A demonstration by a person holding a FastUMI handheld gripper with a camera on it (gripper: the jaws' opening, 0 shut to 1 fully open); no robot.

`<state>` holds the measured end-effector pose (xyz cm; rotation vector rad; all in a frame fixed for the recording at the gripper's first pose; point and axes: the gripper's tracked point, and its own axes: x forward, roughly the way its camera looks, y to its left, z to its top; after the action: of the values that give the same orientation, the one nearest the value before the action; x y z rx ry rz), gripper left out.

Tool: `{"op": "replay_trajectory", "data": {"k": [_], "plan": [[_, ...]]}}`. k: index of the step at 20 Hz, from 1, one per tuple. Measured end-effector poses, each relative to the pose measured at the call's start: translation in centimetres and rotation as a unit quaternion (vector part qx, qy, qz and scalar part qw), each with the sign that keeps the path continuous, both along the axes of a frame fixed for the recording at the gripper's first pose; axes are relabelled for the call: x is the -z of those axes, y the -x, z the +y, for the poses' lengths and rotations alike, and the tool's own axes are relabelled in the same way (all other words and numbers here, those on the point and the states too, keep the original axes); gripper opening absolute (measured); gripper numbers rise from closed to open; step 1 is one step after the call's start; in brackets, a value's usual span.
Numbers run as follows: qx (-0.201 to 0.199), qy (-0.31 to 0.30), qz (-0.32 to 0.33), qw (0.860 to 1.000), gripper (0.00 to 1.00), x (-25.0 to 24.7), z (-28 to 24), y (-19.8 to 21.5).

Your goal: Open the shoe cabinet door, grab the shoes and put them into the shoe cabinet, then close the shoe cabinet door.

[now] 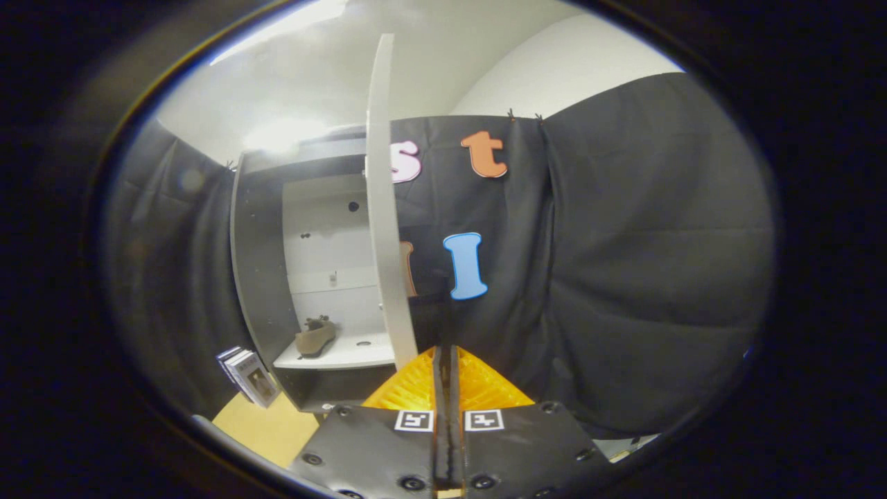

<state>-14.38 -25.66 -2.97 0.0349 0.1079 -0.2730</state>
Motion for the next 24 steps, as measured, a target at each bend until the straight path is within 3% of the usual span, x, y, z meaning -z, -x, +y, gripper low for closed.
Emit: {"op": "replay_trajectory", "data": {"k": [4, 9, 13, 19, 24], "plan": [[0.009, -0.003, -0.005, 1.0, 0.02, 0.6, 2.4, 0.9], [-0.006, 0.019, 0.016, 1.0, 0.02, 4.0, 6.7, 0.9], [-0.034, 0.005, 0.07, 0.997, 0.02, 9.8, 11.7, 0.1], [-0.043, -0.009, 0.146, 0.988, 0.02, 19.2, 17.3, -1.4], [-0.056, -0.016, 0.224, 0.973, 0.02, 27.5, 20.0, -2.2]]}}
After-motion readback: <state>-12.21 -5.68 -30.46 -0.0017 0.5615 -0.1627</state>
